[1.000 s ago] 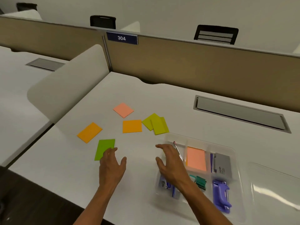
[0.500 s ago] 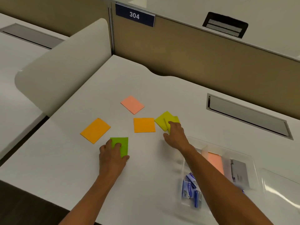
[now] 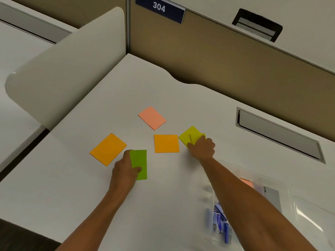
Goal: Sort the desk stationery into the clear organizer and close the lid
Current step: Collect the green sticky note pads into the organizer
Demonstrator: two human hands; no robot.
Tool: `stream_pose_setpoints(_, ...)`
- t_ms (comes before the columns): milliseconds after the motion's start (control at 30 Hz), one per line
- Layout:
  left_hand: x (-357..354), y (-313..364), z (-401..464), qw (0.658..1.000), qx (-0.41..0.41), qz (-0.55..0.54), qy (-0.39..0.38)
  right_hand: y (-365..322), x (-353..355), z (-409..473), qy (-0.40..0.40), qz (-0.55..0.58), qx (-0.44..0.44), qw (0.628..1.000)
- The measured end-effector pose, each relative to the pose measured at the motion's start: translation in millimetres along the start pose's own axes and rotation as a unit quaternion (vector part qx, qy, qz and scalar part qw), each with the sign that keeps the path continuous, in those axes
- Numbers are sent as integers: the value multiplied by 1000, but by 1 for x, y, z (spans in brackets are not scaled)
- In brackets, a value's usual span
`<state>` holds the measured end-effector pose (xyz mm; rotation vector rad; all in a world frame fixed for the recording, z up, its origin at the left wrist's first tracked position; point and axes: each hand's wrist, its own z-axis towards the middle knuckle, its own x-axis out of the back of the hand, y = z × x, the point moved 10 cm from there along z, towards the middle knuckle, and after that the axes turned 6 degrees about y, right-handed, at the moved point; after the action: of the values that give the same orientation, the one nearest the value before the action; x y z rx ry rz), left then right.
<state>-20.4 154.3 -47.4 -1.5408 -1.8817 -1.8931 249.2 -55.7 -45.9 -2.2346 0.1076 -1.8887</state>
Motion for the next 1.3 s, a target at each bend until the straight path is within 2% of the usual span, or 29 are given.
stream_pose_setpoints(100, 22, 1, 12, 998, -43, -17, 46, -11, 0, 9, -22, -20, 24, 999)
stream_pose_setpoints(167, 33, 3, 24, 996, -70, 11, 59, -15, -2, 12, -53, -30, 13, 998)
stream_pose_setpoints(233, 42, 3, 35, 993, -75, 58, 69, -18, -8, 11, -86, -45, 8, 995)
stream_pose_setpoints(333, 55, -1, 49, 974, -70, 192, 96, -23, -20, 7, -144, -37, 34, 988)
stream_pose_setpoints(500, 57, -21, 63, 969, -10, 240, 61, -36, -28, -5, -195, -32, 74, 977)
stream_pose_setpoints(600, 52, -19, 66, 975, -1, 220, 40, -39, -31, -16, -218, -54, 77, 971)
stream_pose_setpoints(733, 53, -12, 65, 970, -7, 239, 34, -44, -30, -29, -195, -58, 72, 976)
stream_pose_setpoints(967, 60, -12, 56, 952, -3, 301, 48, -53, -11, -49, -131, 71, 117, 982)
stream_pose_setpoints(1200, 61, -34, 40, 976, 54, 209, 36, -43, 12, -66, -110, 248, 109, 956)
stream_pose_setpoints(1300, 60, -38, 33, 981, 52, 183, 28, -28, 28, -72, -92, 313, 88, 941)
